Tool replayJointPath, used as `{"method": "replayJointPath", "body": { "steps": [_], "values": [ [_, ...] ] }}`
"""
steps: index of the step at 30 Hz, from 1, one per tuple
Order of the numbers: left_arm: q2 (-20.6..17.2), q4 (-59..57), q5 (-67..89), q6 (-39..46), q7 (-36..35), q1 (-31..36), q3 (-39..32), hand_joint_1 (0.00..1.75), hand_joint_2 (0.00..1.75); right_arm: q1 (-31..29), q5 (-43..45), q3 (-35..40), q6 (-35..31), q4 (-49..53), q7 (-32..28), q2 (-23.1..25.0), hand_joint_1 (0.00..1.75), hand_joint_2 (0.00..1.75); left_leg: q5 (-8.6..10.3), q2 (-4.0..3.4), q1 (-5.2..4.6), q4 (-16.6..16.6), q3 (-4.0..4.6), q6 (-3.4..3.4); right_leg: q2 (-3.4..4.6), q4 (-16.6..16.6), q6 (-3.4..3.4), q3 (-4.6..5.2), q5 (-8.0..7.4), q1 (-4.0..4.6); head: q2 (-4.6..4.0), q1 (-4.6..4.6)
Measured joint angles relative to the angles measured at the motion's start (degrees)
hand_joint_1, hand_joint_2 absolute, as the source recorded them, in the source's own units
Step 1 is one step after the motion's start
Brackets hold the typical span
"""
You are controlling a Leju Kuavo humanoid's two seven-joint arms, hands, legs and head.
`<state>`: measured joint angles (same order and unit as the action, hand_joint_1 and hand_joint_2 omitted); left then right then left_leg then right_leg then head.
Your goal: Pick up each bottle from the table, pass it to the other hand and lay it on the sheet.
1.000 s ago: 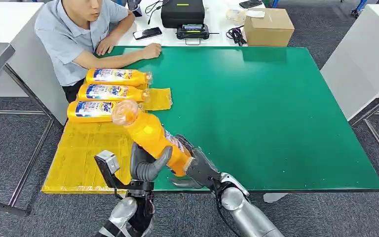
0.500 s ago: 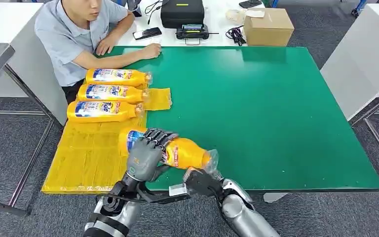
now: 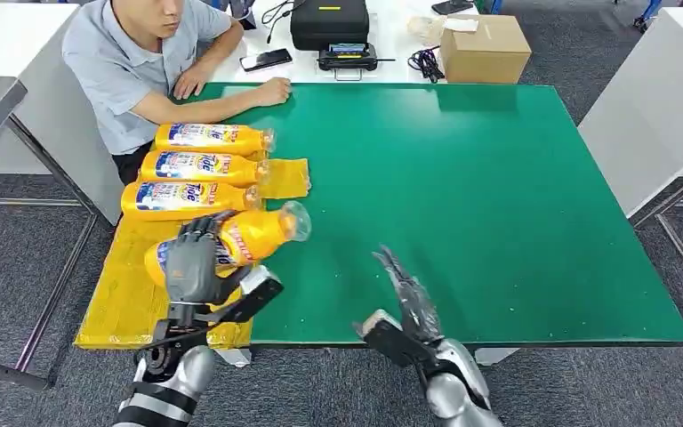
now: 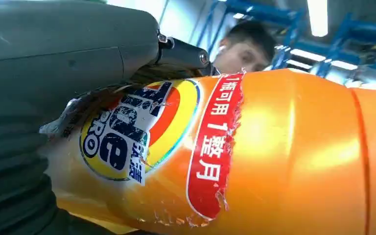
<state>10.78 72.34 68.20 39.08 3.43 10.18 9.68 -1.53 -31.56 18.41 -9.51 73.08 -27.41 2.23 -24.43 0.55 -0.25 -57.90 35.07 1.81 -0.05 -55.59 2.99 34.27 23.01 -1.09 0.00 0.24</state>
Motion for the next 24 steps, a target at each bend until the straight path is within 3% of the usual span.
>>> {"method": "replayJointPath", "body": {
  "steps": [16,24],
  "values": [
    [-2.4,1.7,-1.2,-0.7,-0.2,-0.1,-0.7,1.75,1.75,3.9,-0.2,-4.6,0.0,5.2,0.0,-0.2,0.0,1.75,0.01,-0.03,0.0,0.0,-0.02,0.0,0.01,0.0,0.0,0.0,-0.01,0.0,0.0,0.0],
    [-5.0,-1.3,10.1,-4.9,-5.8,1.5,-1.6,1.75,1.75,3.9,-0.3,-5.6,0.5,5.2,-0.7,0.2,0.0,1.75,0.01,-0.03,0.01,0.0,-0.03,0.0,0.01,0.0,0.0,0.01,-0.01,0.02,0.0,0.0]
  ]
}}
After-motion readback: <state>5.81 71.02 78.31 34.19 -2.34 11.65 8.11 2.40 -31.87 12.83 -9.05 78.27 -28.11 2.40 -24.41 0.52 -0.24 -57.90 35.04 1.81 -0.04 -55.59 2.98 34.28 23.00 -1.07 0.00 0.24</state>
